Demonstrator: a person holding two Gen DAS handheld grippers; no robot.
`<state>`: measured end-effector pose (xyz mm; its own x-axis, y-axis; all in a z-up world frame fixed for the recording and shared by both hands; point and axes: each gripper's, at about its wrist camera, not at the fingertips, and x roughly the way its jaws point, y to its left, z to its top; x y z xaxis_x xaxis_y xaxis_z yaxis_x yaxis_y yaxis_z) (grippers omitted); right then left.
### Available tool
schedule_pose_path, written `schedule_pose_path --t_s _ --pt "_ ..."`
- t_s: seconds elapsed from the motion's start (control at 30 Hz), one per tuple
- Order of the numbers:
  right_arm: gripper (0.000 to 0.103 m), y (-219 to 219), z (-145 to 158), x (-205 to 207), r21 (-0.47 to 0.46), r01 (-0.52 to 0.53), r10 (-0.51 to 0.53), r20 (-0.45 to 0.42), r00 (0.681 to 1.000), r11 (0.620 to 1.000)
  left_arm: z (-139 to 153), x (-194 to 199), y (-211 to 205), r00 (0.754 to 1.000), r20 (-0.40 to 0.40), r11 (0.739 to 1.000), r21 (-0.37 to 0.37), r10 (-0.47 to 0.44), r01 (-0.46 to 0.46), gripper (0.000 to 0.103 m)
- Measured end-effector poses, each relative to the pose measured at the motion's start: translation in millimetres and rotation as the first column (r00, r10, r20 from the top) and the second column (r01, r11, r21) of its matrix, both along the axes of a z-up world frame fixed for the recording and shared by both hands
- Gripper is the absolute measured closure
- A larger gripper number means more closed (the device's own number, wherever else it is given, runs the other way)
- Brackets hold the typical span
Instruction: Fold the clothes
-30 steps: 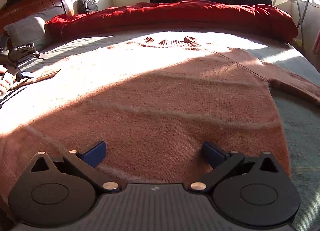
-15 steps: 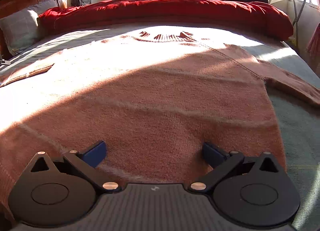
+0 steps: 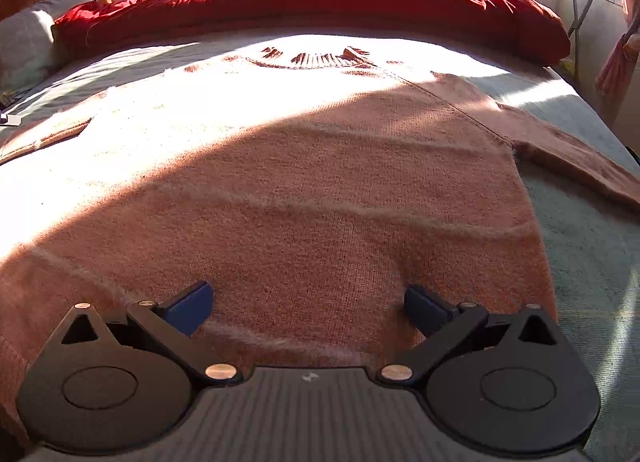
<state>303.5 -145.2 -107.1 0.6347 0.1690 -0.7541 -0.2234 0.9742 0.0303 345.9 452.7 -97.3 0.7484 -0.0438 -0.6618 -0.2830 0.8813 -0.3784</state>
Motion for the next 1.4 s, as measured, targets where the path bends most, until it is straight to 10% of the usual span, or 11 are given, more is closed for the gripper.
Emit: schedule_pose_path --t_s 0.33,0.6,0.87,1.17,1.4 --pt "0.000 2.6 0.8 -3.1 -0.021 0.017 -0.017 -0.008 1.000 1.000 10.3 -25.8 11.1 0.992 -0.076 0.992 0.089 0.096 -0.089 0.001" --pt "0.000 -6.3 10.3 -19.8 0.038 0.018 -0.019 0.010 1.000 0.999 55.5 -46.1 -75.4 0.992 -0.009 0.982 0.136 -0.128 0.128 0.001" --pt "0.000 -29.6 14.1 -37.3 0.080 0.050 -0.051 0.012 0.999 0.996 64.5 -54.3 -232.2 0.859 -0.007 0.846 0.166 -0.512 0.506 0.001" --pt "0.000 -55.2 8.3 -52.2 0.127 0.074 -0.074 -0.004 0.997 0.989 36.1 -93.1 -340.8 0.726 -0.085 0.672 0.318 -0.682 0.669 0.001" --pt "0.000 -67.5 -1.8 -58.3 0.173 0.087 -0.083 -0.029 0.996 0.981 2.3 -130.7 -338.3 0.745 -0.179 0.691 0.286 -0.642 0.664 0.001"
